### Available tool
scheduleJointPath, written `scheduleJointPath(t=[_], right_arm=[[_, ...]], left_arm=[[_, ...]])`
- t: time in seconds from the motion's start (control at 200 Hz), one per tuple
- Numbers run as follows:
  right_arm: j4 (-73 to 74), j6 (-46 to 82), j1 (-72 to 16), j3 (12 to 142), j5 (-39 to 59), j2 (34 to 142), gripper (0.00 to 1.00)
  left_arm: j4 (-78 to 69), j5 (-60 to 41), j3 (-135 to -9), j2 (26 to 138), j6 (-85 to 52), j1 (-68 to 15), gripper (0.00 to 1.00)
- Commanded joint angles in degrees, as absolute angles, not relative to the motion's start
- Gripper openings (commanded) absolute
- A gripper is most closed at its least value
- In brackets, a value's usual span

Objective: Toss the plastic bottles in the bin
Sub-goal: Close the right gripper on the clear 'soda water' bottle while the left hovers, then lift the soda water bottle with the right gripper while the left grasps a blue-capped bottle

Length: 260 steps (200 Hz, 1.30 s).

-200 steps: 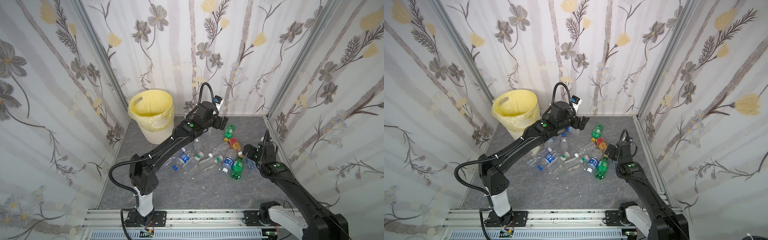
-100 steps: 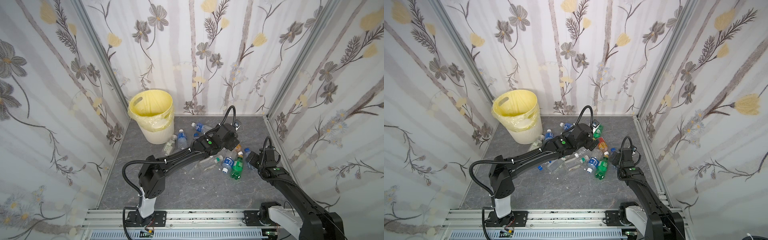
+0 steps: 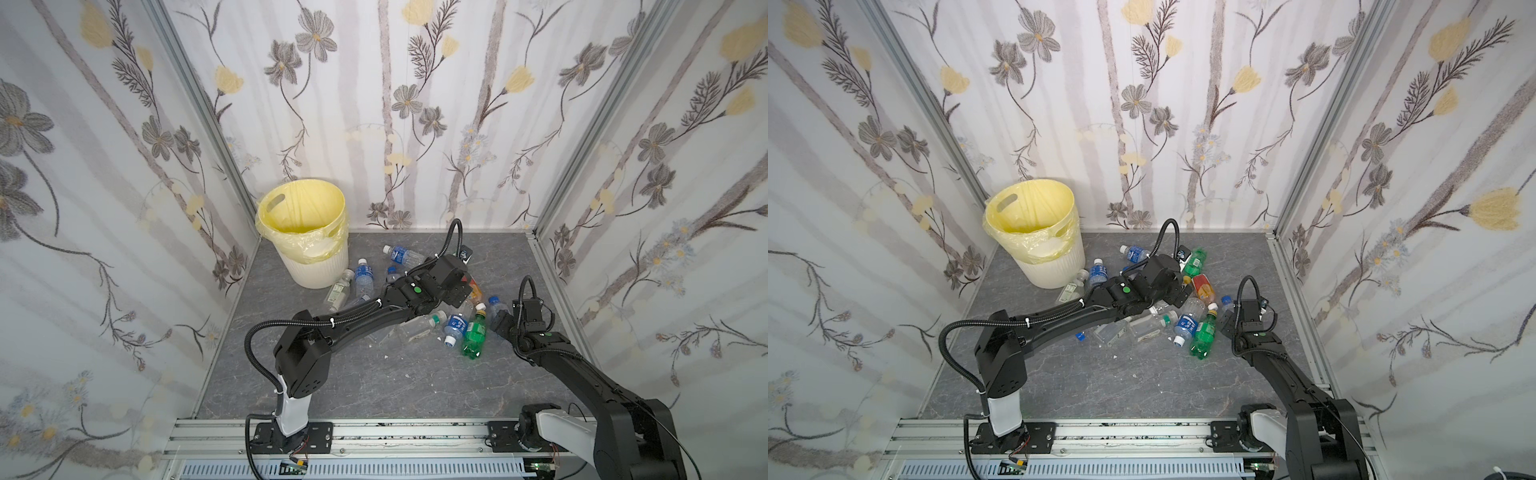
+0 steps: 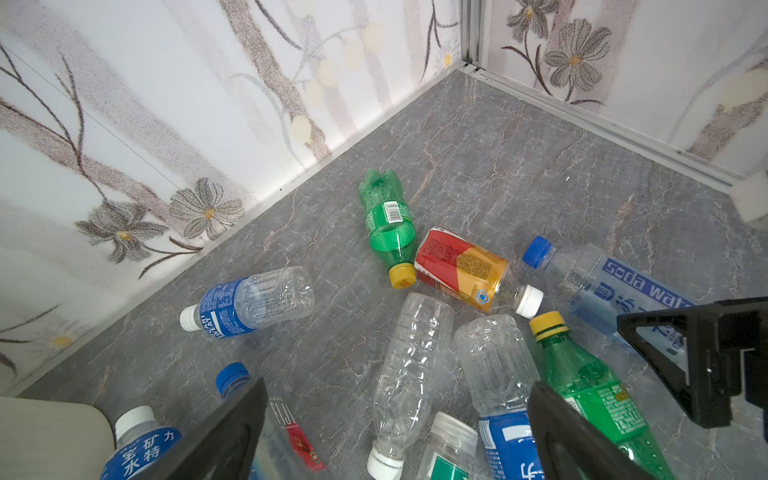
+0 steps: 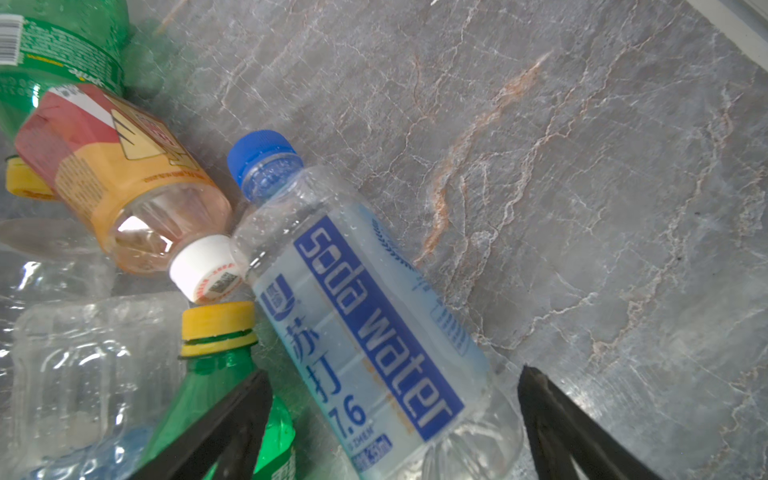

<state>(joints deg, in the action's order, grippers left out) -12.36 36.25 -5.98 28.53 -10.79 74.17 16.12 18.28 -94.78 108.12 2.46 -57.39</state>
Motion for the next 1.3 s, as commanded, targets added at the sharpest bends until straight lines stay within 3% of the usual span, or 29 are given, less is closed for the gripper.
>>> scheduleJointPath(t=[0.0, 0.265, 0.4, 0.659, 0.784, 1.029, 1.294], right_arm=[[-9.7, 34.9, -6.0, 28.5, -10.4, 75.4, 0.93], [-8.1, 33.5, -6.0, 28.8, -8.6, 78.2, 0.85], [-7.2, 33.1, -6.0, 29.2, -7.4, 79.3, 0.75], [-6.4, 32.5, -6.0, 30.6, -6.1, 82.5, 0.72], [-6.3, 31.9, -6.1, 31.3, -5.5, 83.1, 0.63], [-6.8, 30.8, -6.0, 32.6, -5.2, 81.5, 0.57], [-8.3, 30.1, -6.2, 35.0, -3.6, 78.3, 0.54]], left_arm=[[14.4, 17.0, -94.0, 106.7, 0.2, -57.5, 1.0], [14.4, 17.6, -92.4, 106.7, -3.4, -57.6, 1.0], [14.4, 16.4, -91.6, 106.2, -4.6, -57.6, 1.0], [14.3, 15.6, -92.2, 106.1, -5.5, -57.5, 1.0], [14.4, 14.8, -92.7, 106.4, -5.8, -57.5, 1.0], [14.5, 20.9, -95.1, 108.0, -7.2, -57.4, 1.0], [14.4, 19.3, -95.6, 106.9, -7.4, -55.1, 1.0]])
